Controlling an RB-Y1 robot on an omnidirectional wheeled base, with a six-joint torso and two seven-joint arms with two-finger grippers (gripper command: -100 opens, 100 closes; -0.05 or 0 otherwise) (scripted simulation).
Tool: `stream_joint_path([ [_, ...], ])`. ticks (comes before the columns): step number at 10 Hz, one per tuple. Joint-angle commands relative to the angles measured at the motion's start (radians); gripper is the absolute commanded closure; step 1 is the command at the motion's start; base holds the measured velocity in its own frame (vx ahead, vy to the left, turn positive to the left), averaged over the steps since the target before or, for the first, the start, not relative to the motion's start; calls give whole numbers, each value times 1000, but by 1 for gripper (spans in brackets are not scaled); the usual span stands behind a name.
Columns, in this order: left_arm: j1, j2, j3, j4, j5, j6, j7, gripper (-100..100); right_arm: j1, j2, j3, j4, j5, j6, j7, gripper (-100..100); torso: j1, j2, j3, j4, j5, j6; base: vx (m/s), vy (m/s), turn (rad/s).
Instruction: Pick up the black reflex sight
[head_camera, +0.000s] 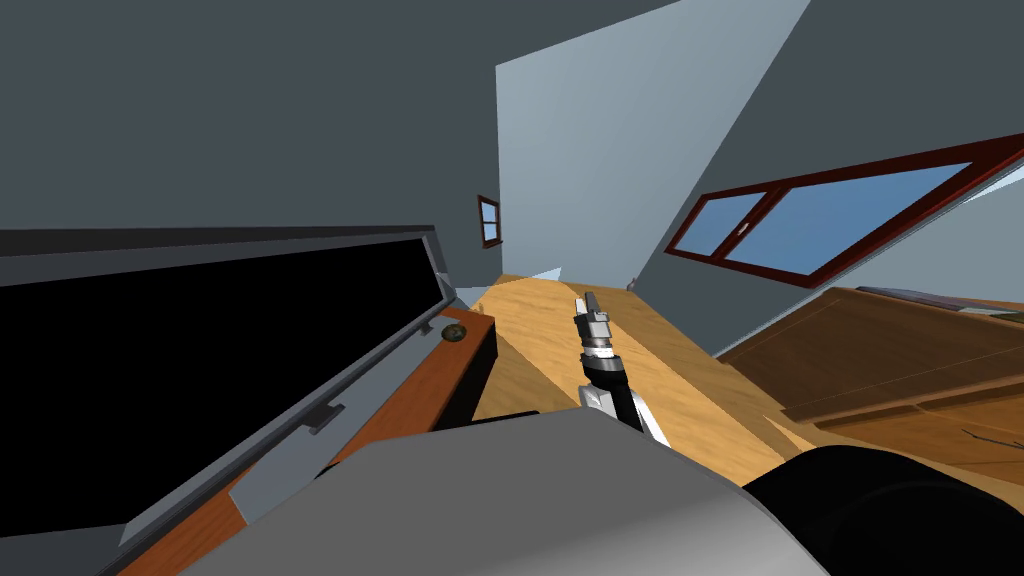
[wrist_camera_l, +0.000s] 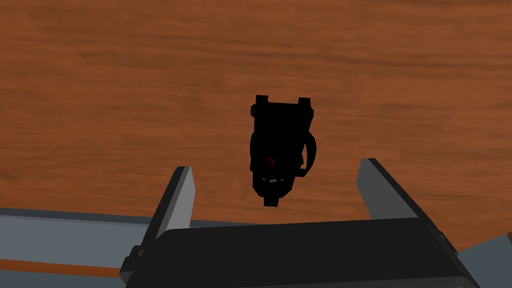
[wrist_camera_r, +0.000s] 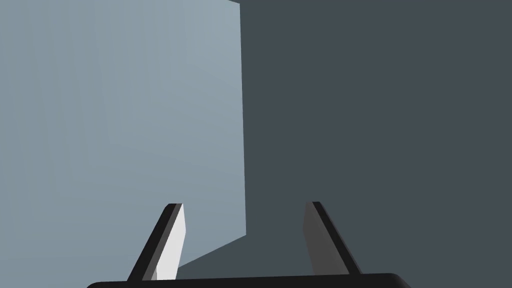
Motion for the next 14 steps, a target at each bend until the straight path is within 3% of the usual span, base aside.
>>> stream_joint_path([
  [1,0,0,0,0,0,0,0,-100,0,0,0,0,0,0,0,0,0,0,0,0,0,0,3,28,-32],
  [2,-1,0,-1,3,0,2,0,0,0,0,0,0,0,0,0,0,-3,1,0,0,-1,0,0,0,0],
  [3,-16,-8,-4,41,-10,-22,7,-100,0,0,0,0,0,0,0,0,-5,1,1,0,-1,0,-7,7,-22],
  [7,-47,-25,-9,117,-31,-70,19,-100,0,0,0,0,0,0,0,0,-5,2,1,0,-1,0,-9,9,-29],
  [9,-49,-26,-9,118,-32,-68,19,-100,0,0,0,0,0,0,0,0,-5,2,1,0,-1,0,-4,4,-12],
  [10,-50,-26,-9,120,-33,-70,20,100,0,0,0,0,0,0,0,0,-6,1,1,0,-1,0,0,0,0],
  [14,-50,-26,-9,120,-33,-69,20,100,0,0,0,0,0,0,0,0,-5,1,0,0,0,0,0,0,0],
])
